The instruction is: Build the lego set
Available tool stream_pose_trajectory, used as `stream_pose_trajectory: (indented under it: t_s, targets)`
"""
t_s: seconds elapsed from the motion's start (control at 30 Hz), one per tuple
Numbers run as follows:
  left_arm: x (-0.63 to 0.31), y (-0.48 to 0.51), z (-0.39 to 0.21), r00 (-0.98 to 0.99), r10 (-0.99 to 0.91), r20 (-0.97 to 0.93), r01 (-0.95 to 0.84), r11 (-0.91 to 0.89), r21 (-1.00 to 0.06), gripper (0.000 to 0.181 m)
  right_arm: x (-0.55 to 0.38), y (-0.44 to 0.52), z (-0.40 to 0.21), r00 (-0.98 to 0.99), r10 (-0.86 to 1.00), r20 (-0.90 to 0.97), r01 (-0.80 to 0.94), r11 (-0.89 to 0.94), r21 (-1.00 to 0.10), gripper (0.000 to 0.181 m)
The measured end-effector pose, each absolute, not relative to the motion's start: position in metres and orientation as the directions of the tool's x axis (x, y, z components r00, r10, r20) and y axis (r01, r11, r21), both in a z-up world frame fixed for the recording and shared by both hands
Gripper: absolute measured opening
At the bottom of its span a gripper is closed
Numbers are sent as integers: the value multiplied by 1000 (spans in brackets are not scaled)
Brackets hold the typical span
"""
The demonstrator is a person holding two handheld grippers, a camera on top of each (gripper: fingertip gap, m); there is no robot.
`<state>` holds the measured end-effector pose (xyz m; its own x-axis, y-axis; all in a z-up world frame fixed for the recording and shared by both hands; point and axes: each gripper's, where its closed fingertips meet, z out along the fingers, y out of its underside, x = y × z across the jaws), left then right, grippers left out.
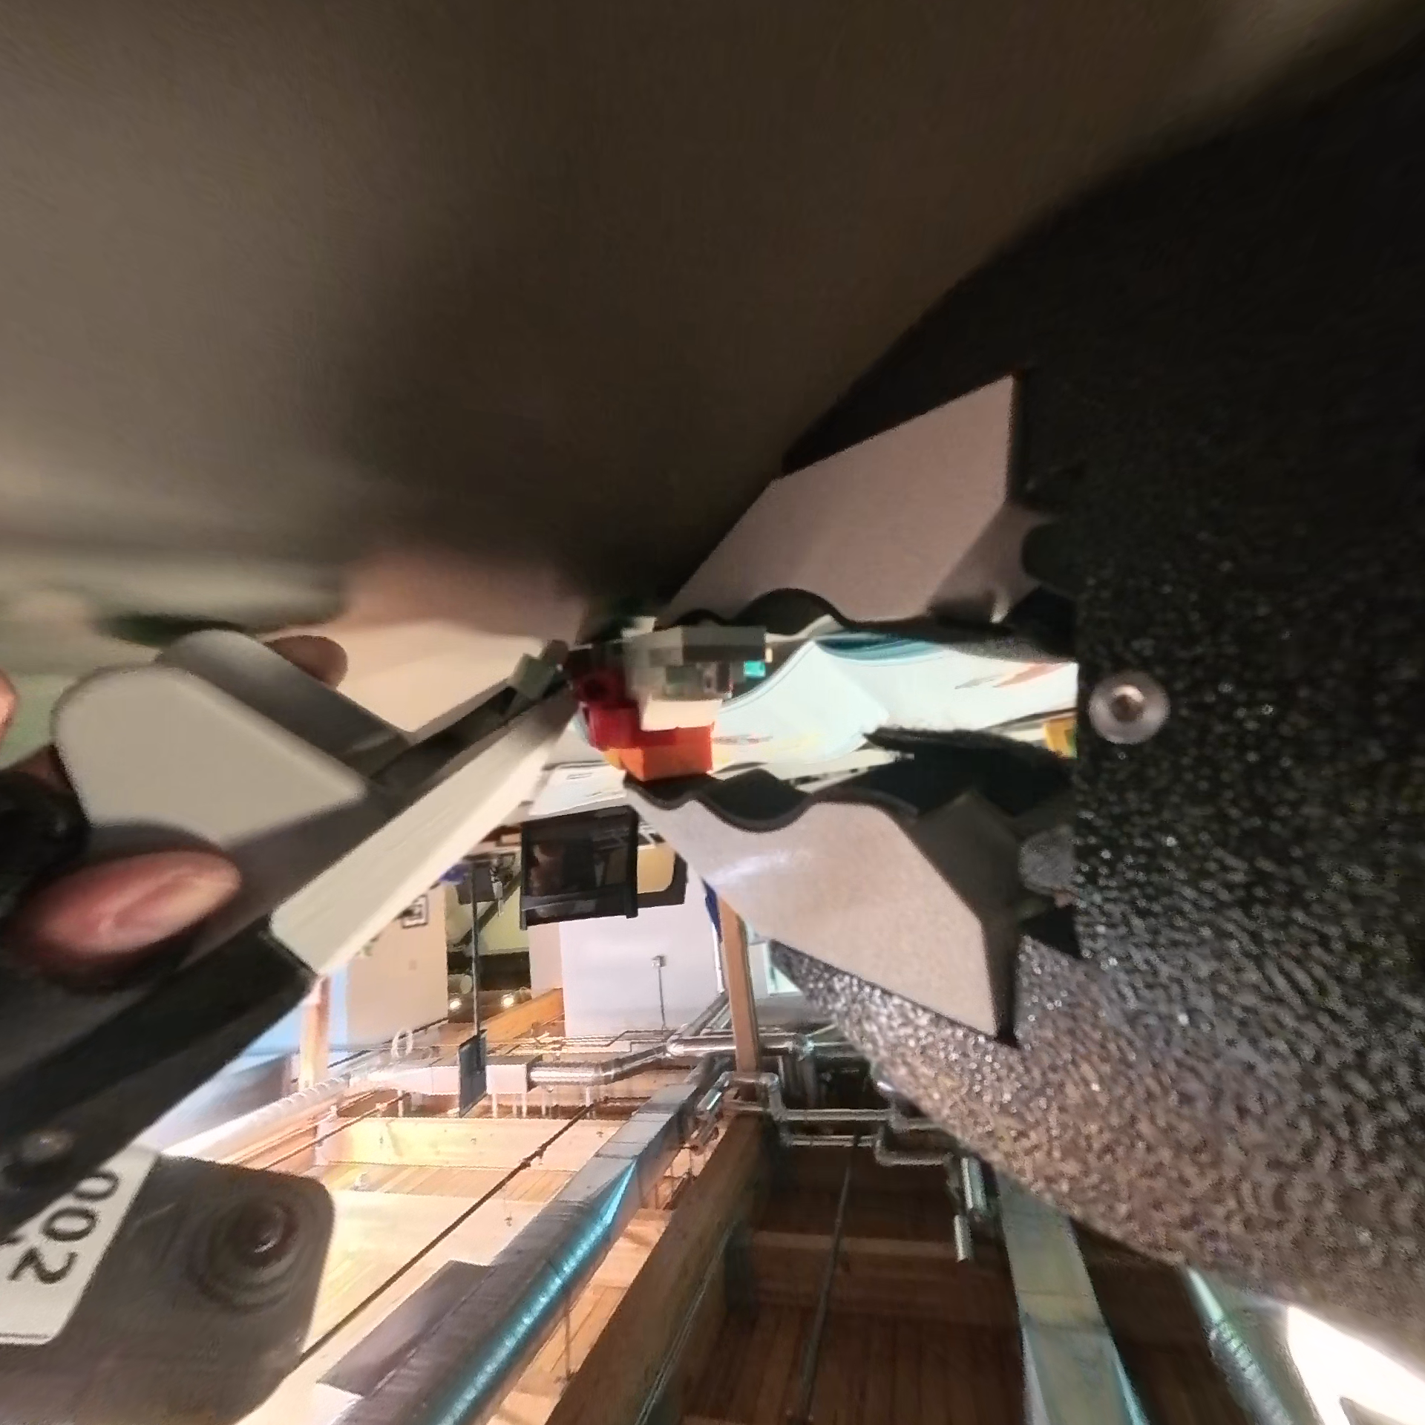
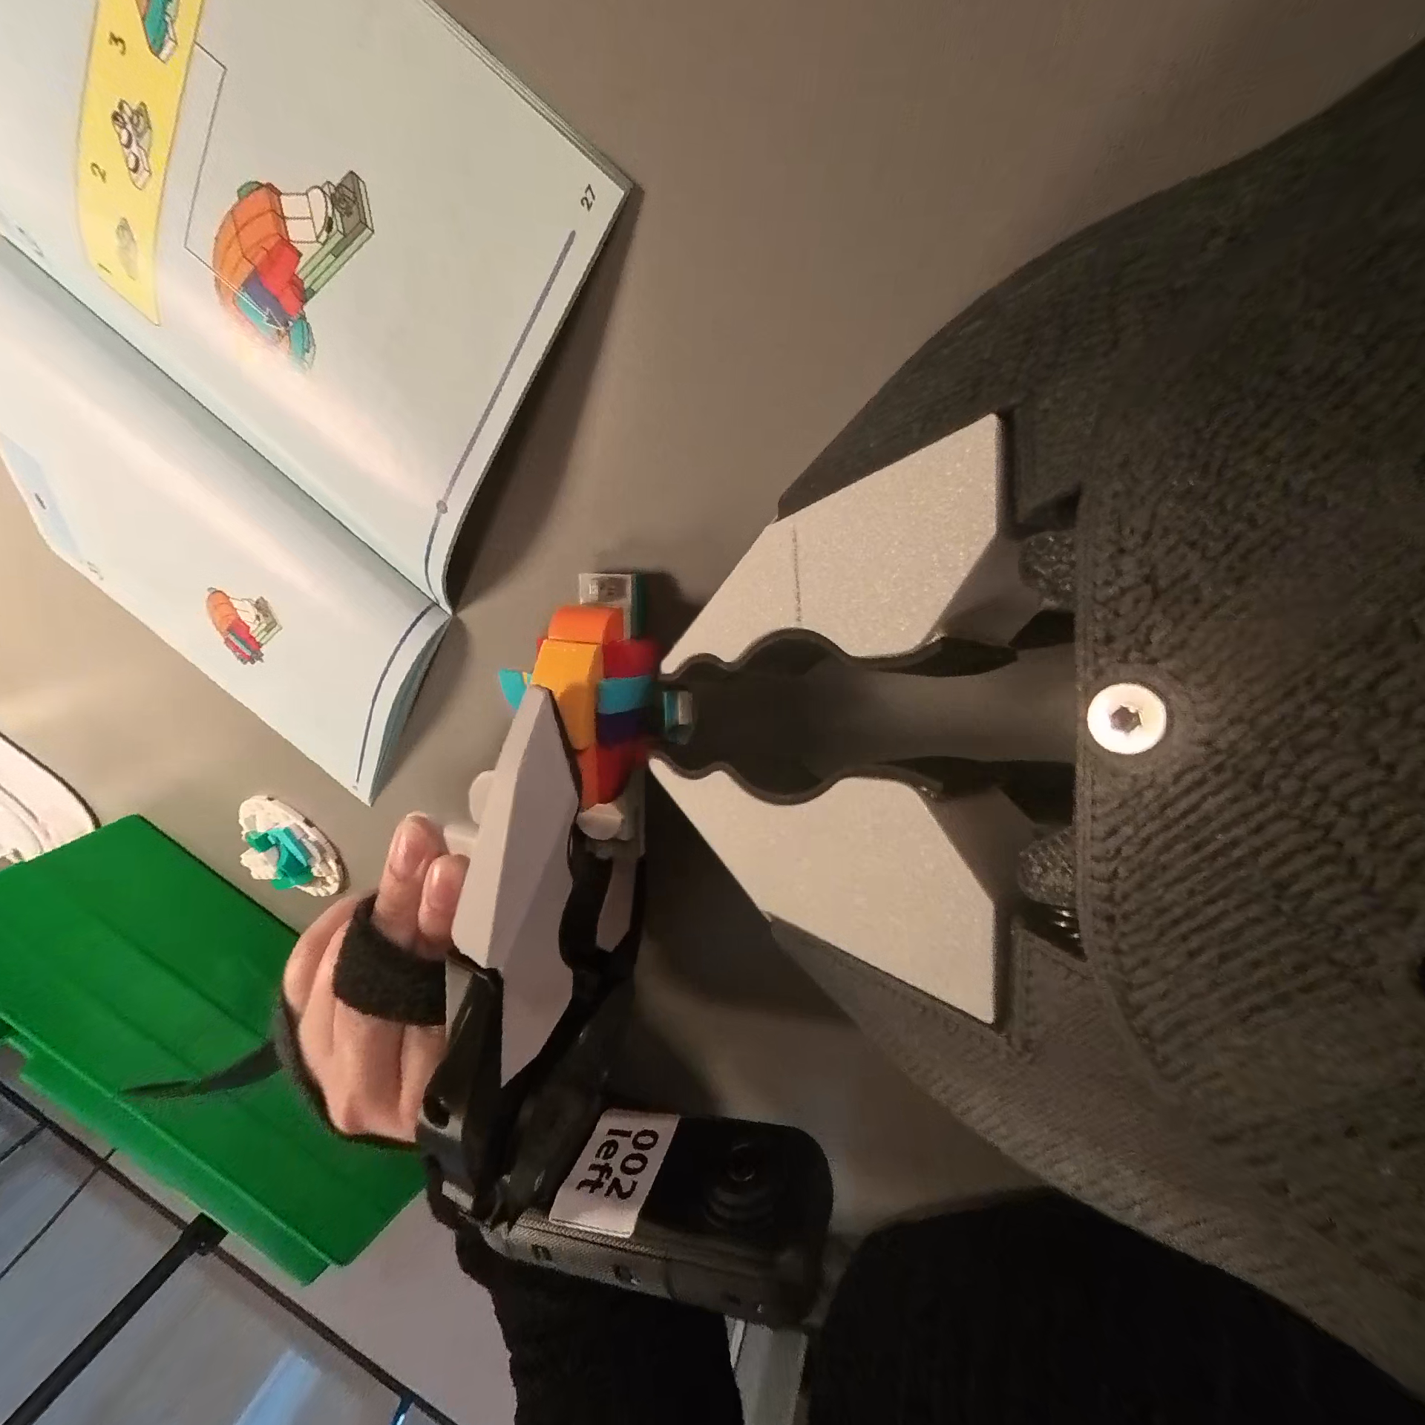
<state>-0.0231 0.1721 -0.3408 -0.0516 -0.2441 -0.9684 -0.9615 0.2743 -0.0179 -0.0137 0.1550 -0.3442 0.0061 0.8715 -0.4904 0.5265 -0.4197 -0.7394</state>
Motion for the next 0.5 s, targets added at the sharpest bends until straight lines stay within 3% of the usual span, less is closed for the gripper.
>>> stream_pose_trajectory:
  t_s: [0.13, 0.27, 0.4, 0.5]
  targets:
    - [-25, 175, -340, 30, -261, -965, -967, 237, -94, 32, -14, 156, -345, 14, 882, -471, 525, -408, -747, 14]
    - [-27, 179, -336, 316, -335, -888, -917, 131, -376, 32, -11, 154, -323, -65, 903, -425, 419, -362, -833, 13]
    - [-32, 185, -308, 555, -263, -789, -798, 98, -595, 32, -8, 161, -298, -54, 983, -173, 266, -153, -952, 14]
    - [-37, 184, -299, 571, -217, -791, -786, 131, -604, 31, -8, 159, -287, -37, 992, -120, 184, -111, -977, 14]
